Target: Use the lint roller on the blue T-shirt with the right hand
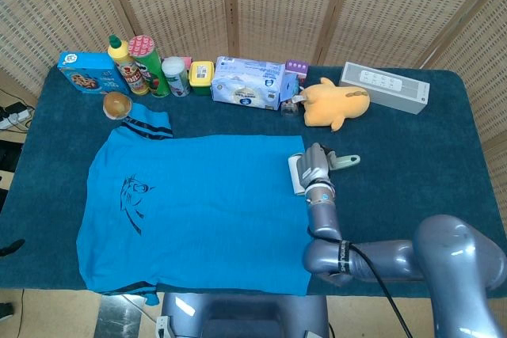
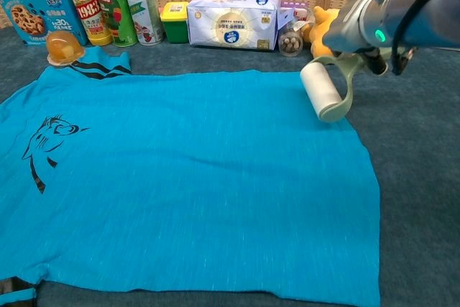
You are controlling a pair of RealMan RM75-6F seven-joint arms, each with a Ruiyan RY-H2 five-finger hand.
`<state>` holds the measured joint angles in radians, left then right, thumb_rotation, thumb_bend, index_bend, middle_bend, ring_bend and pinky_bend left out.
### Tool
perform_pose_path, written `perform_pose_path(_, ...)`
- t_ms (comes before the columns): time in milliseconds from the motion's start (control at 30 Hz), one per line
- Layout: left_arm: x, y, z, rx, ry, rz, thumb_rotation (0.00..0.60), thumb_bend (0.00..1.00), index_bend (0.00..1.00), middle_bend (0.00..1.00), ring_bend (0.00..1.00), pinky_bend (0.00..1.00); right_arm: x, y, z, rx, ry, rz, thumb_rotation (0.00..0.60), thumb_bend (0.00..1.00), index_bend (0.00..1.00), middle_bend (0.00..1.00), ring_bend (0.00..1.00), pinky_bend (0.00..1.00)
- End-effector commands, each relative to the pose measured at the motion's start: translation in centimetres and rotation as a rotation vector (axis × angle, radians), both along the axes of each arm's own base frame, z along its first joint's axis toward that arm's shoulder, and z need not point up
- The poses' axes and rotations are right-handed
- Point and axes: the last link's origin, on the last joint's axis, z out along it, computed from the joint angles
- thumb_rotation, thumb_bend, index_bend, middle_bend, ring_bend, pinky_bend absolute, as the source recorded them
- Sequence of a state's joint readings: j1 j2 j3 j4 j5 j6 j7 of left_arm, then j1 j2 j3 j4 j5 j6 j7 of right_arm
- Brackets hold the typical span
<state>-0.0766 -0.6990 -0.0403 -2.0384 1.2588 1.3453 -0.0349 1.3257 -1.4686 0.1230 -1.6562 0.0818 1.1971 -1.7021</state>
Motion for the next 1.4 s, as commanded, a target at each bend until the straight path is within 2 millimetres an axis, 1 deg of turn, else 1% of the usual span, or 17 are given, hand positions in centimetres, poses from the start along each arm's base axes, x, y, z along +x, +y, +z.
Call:
perform_pose_path(33,0.0,0.0,0.0,0.001,0.0,0.001,0.6,0.12,0.0,0.0,0.0,0.12,-0.9,-1.2,2.5,-0.03,-0.086,-0.031,0.6,1.0,0.53,0.66,0.67,0.86)
perform_pose_path(133,0.0,0.0,0.0,-0.003,0.001,0.002,0.6,0.12,0.0,0.0,0.0,0.12,-2.4,-2.2,3.8,-0.048,-0.121,-0.06,0.6,1.0,0.53,0.66,0.66,0.85)
perform_pose_path(233,0.1,0.0,-0.2,-0.009,0.004,0.0,0.6,0.12,0.0,0.0,0.0,0.12,-4.5,-2.8,4.3,-0.037,-0.151,-0.083,0.6,1.0,0.53,0.66,0.66,0.85)
perform_pose_path(367,0.2,0.0,-0.5,-0.02,0.01,-0.004,0.6,0.12,0.0,0.0,0.0,0.12,-8.0,-3.3,4.0,-0.016,-0.215,-0.131,0.6,1.0,0.53,0.65,0.65,0.84)
perform_pose_path(533,0.3,0.0,-0.7,-0.023,0.015,-0.001,0.6,0.12,0.0,0.0,0.0,0.12,-11.4,-4.0,3.9,-0.005,-0.26,-0.153,0.6,1.0,0.52,0.62,0.6,0.82)
perform_pose_path(633,0.3,0.0,-0.8,-0.026,0.018,0.001,0.6,0.12,0.0,0.0,0.0,0.12,-13.1,-3.9,4.3,0.023,-0.293,-0.179,0.6,0.97,0.4,0.46,0.46,0.72)
perform_pose_path(700,0.4,0.0,-0.9,-0.032,0.022,0.002,0.6,0.12,0.0,0.0,0.0,0.12,-13.9,-3.9,4.7,0.034,-0.319,-0.203,0.6,0.89,0.27,0.31,0.32,0.6)
perform_pose_path(833,0.5,0.1,-1.2,-0.042,0.028,0.002,0.6,0.12,0.0,0.0,0.0,0.12,-15.2,-3.8,5.4,0.046,-0.347,-0.218,0.6,0.81,0.16,0.19,0.2,0.48)
perform_pose_path(900,0.6,0.1,-1.3,-0.042,0.028,0.0,0.6,0.12,0.0,0.0,0.0,0.12,-15.6,-3.7,5.9,0.048,-0.358,-0.217,0.6,0.73,0.12,0.12,0.13,0.41)
perform_pose_path(967,0.6,0.1,-1.3,-0.041,0.027,0.0,0.6,0.12,0.0,0.0,0.0,0.12,-16.0,-3.6,6.4,0.045,-0.363,-0.209,0.6,0.68,0.1,0.08,0.09,0.37)
perform_pose_path(1067,0.6,0.0,-1.2,-0.039,0.023,-0.003,0.6,0.12,0.0,0.0,0.0,0.12,-16.2,-3.2,7.4,0.036,-0.38,-0.203,0.6,0.67,0.09,0.07,0.08,0.36)
perform_pose_path(1167,0.7,-0.1,-1.0,-0.033,0.015,-0.011,0.6,0.12,0.0,0.0,0.0,0.12,-16.2,-1.7,9.3,0.008,-0.446,-0.189,0.6,0.65,0.09,0.07,0.08,0.36)
perform_pose_path(1233,0.7,-0.2,-0.9,-0.03,0.011,-0.017,0.6,0.12,0.0,0.0,0.0,0.12,-16.3,-0.4,10.4,-0.013,-0.483,-0.167,0.6,0.53,0.09,0.07,0.08,0.36)
perform_pose_path(1300,0.8,-0.3,-0.8,-0.027,0.007,-0.027,0.6,0.12,0.0,0.0,0.0,0.12,-16.5,0.9,11.3,-0.037,-0.528,-0.142,0.6,0.22,0.08,0.05,0.08,0.34)
perform_pose_path(1333,0.9,-0.4,-0.7,-0.026,0.006,-0.035,0.6,0.12,0.0,0.0,0.0,0.12,-16.6,1.8,11.8,-0.054,-0.562,-0.123,0.6,0.13,0.08,0.04,0.07,0.34)
perform_pose_path(1367,1.0,-0.6,-0.7,-0.024,0.007,-0.054,0.6,0.12,0.0,0.0,0.0,0.12,-17.0,3.3,12.7,-0.095,-0.627,-0.087,0.6,0.04,0.07,0.03,0.07,0.32)
perform_pose_path(1400,1.1,-0.8,-0.7,-0.023,0.008,-0.066,0.6,0.12,0.0,0.0,0.0,0.12,-17.4,4.4,13.2,-0.11,-0.662,-0.056,0.6,0.0,0.06,0.02,0.06,0.31)
